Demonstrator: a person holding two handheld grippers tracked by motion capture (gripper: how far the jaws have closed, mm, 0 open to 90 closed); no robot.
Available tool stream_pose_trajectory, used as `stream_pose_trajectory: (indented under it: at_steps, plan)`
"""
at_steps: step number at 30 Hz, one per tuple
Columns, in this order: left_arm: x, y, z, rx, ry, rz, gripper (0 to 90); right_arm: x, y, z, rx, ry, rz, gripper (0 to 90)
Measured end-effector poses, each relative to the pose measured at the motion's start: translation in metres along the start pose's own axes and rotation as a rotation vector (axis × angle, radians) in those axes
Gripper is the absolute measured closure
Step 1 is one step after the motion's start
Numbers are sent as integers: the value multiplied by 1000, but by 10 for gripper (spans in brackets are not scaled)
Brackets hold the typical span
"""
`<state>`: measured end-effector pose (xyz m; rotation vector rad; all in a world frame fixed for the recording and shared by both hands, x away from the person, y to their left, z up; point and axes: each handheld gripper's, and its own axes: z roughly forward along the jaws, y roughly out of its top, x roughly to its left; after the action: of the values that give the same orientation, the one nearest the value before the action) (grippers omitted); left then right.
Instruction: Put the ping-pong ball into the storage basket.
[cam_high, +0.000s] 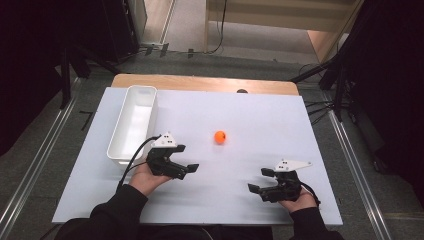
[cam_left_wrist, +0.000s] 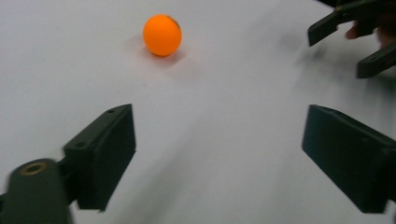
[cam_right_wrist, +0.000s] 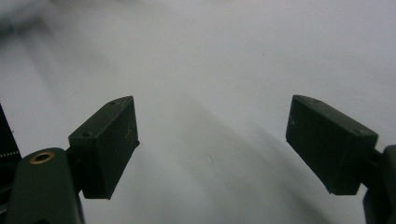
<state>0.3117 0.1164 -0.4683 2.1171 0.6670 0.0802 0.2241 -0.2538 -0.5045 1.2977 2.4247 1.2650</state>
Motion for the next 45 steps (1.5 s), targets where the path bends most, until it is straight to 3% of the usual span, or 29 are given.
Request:
stream_pose_trajectory:
  at_steps: [2, 5, 10, 34, 45]
  plan:
    - [1, 1, 3, 6, -7, -17, 8, 0, 0, 0, -5, 6, -1, 154]
    - [2, 1, 5, -14, -43, -24, 0, 1, 0, 0, -5, 8, -3, 155]
    - [2, 3, 8, -7, -39, -8, 0, 1, 0, 0, -4, 9, 0, 155]
    - [7, 19, 22, -30, -34, -7, 0, 2, 0, -1, -12, 11, -2, 155]
    - [6, 29, 27, -35, -19, 16, 0, 2, 0, -1, -11, 10, -3, 155]
